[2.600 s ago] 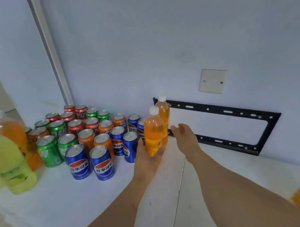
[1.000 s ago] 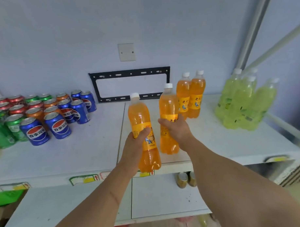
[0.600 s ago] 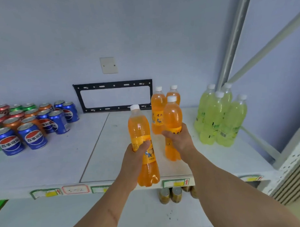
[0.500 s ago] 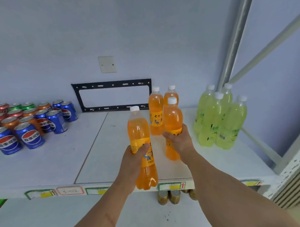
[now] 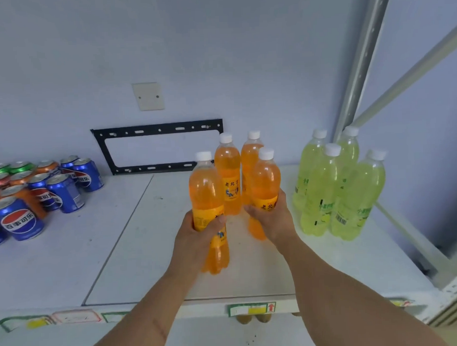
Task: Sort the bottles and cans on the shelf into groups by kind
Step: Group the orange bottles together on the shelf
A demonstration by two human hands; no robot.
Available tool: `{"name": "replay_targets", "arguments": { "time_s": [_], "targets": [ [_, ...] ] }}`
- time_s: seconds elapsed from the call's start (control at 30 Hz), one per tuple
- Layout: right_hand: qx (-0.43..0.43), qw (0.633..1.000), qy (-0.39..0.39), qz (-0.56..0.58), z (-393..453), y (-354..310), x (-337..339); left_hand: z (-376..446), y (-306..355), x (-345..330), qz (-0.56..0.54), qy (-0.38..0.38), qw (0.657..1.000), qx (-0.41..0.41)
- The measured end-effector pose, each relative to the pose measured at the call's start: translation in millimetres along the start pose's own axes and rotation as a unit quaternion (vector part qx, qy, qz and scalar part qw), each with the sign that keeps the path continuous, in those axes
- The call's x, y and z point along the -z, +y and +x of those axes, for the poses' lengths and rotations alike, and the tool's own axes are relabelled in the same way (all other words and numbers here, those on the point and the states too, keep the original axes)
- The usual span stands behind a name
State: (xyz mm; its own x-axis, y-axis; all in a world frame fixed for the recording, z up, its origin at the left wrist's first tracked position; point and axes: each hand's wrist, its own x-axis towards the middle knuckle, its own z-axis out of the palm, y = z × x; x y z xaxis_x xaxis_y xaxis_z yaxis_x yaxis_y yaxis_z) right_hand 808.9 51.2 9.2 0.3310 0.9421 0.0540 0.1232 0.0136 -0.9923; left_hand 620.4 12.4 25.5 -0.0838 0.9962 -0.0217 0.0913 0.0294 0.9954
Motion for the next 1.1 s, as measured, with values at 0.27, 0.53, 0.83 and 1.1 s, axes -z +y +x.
{"name": "replay_targets", "arguments": {
  "time_s": [0.27, 0.53, 0.83, 1.1],
  "targets": [
    [-0.083, 0.87, -0.043, -0.483, -54.0, 20.5, 14.9, 24.0, -1.7, -10.8, 0.046, -0.046, 0.998, -0.021],
    [0.012, 0.791, -0.118, -0.6, -76.3, 17.4, 19.0, 44.8, -4.5, -22.2, 0.068, -0.084, 0.994, -0.029],
    [0.018, 0.802, -0.13, -0.583, -73.2, 18.0, 20.6, 59.6, -2.0, -25.8, 0.064, -0.121, 0.991, -0.011],
    [0.114, 0.772, -0.181, -0.598, -90.2, 3.7, -29.7, 24.2, -6.8, 41.2, 0.374, -0.026, 0.925, -0.056]
  ]
}}
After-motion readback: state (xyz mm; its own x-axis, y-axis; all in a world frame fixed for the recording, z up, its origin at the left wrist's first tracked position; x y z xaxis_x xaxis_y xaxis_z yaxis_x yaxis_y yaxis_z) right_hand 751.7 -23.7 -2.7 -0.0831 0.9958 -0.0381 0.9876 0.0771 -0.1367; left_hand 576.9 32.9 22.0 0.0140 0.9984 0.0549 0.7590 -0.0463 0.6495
